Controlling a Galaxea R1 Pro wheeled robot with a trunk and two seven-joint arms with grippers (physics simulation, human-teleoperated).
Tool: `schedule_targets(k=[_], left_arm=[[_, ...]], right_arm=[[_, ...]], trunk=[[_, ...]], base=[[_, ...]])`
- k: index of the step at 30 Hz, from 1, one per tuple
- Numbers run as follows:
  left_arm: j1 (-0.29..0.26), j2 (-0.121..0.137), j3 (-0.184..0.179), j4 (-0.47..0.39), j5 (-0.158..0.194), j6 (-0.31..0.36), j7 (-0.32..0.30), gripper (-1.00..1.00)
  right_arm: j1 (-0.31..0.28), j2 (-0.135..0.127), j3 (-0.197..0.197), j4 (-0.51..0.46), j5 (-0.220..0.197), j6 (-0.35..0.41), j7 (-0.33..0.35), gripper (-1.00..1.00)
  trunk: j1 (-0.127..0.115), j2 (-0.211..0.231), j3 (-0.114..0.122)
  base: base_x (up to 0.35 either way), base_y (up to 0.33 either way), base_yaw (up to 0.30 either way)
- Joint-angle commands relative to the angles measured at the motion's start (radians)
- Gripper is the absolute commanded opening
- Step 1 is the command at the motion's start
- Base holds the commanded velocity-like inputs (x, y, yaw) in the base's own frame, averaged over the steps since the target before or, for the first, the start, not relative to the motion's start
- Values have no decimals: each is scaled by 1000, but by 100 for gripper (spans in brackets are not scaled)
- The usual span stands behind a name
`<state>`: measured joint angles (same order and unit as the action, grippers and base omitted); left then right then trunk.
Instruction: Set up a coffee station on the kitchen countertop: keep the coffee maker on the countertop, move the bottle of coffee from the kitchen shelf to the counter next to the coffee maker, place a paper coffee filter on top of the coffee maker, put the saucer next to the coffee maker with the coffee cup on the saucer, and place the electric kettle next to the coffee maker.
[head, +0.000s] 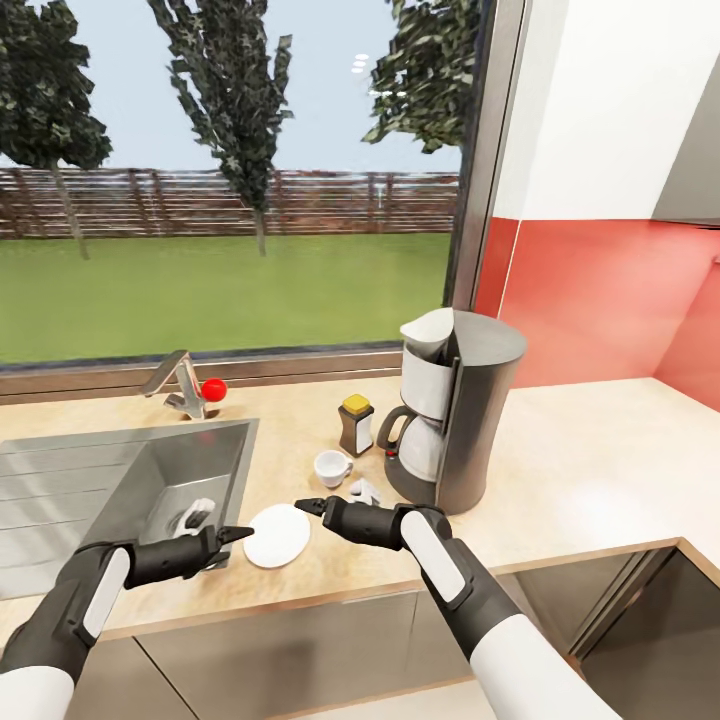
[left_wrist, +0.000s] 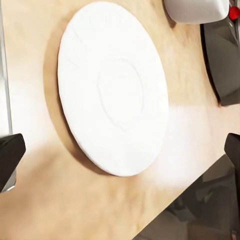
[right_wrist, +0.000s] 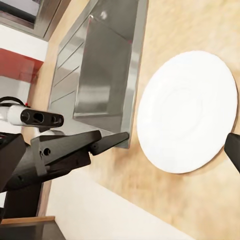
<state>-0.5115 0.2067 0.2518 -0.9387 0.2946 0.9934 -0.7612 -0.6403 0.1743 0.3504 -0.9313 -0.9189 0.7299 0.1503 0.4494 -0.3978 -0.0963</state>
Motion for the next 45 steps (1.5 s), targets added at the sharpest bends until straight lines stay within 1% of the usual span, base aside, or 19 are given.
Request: schedule_targets(k=[1, 11, 23, 38, 45], left_arm=[[-1, 0, 1, 0, -4, 4, -6, 100], [-1, 0, 2, 0, -1, 6, -7, 100], [-1, -2, 1, 0, 3, 8, -7, 100], [2, -11, 1, 2, -1, 7, -6, 100], [2, -11, 1, 15, -4, 7, -7, 100]], right_arm=[[-1, 0, -1, 0, 4, 3, 4, 100], [-1, 0, -1, 4, 6, 3, 3, 100], [-1, 0, 0, 67, 5, 1, 3, 100], [-1, 0, 1, 94, 4, 0, 3, 100], [-1, 0, 12, 98, 2, -1, 4, 100]], trunk=[[1, -2, -2], [1, -2, -2], [1, -2, -2], [1, -2, -2], [1, -2, -2]], base=[[0, 0, 0], [0, 0, 0], [73, 11, 0], [1, 0, 0], [161, 87, 0]])
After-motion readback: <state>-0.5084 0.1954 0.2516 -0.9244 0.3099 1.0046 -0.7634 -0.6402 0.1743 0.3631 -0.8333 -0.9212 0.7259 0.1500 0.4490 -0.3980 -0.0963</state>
